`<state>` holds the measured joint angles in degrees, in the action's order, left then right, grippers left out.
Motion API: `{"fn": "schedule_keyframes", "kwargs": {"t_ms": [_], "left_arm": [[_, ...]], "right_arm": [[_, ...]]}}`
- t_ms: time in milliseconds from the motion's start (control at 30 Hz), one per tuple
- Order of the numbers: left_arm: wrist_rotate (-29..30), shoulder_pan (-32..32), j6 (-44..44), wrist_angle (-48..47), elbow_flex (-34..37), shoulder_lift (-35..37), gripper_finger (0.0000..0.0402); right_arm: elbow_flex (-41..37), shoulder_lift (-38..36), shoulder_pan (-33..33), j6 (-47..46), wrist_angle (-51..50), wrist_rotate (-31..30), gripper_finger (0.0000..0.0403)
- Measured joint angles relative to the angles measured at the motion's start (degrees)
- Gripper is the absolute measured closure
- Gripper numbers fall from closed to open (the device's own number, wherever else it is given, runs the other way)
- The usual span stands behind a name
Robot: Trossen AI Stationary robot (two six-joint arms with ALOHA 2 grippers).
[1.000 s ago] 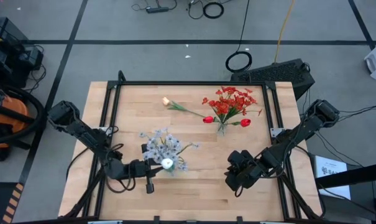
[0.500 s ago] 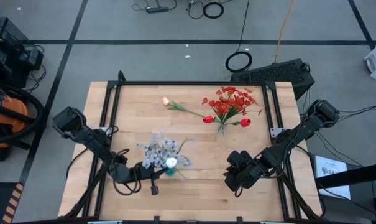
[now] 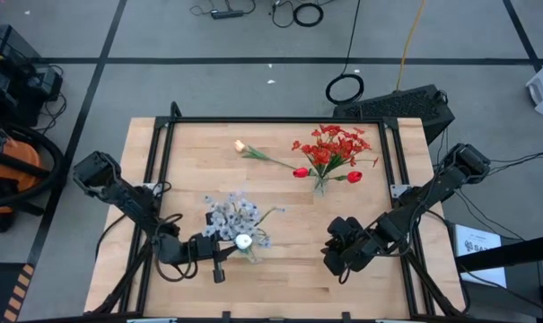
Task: Sort flowers into vase by color
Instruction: Put the white flower into the flower vase
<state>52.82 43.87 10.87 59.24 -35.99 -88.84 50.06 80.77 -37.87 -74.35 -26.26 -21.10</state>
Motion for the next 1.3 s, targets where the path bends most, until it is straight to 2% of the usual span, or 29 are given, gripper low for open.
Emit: {"fn": "schedule_keyframes", "kwargs": {"t_ms": [233, 433, 733, 833, 1033, 1133, 1200, 1300], "left_arm": [[0.0, 0.1, -0.1, 0.2, 0.0, 0.0, 0.0343], [0.0, -0.2, -7.3, 3.5, 0.0, 0.0, 0.0343], [2.1, -0.3, -7.1, 2.4, 0.0, 1.6, 0.0341], [2.2, -0.3, -7.2, -0.5, 0.0, 2.6, 0.0325], [3.3, 0.2, -7.5, -2.6, 0.0, 2.8, 0.0254], [3.8, 1.6, -6.0, -2.9, 0.0, 2.8, 0.0230], [5.8, 3.0, -3.3, -2.8, 0.0, 2.8, 0.0225], [12.9, 6.0, -1.0, -2.8, 0.0, 3.2, 0.0224]], "right_arm": [[0.0, 0.0, 0.0, 0.0, 1.8, 0.0, 0.0275], [0.0, 0.0, 0.0, -1.1, 2.4, 0.0, 0.0275], [0.0, 0.0, 0.0, -3.0, 2.3, 0.0, 0.0275], [0.0, 0.0, 0.0, -3.6, 2.3, 0.0, 0.0275], [0.0, 0.0, 0.0, -5.0, 2.3, -0.1, 0.0275], [0.0, 0.0, 0.0, -6.1, 2.3, -0.1, 0.0275], [0.0, 0.0, 0.0, -6.6, 2.3, -0.2, 0.0275], [0.0, 0.0, 0.0, -7.1, 2.3, -0.6, 0.0275]]}}
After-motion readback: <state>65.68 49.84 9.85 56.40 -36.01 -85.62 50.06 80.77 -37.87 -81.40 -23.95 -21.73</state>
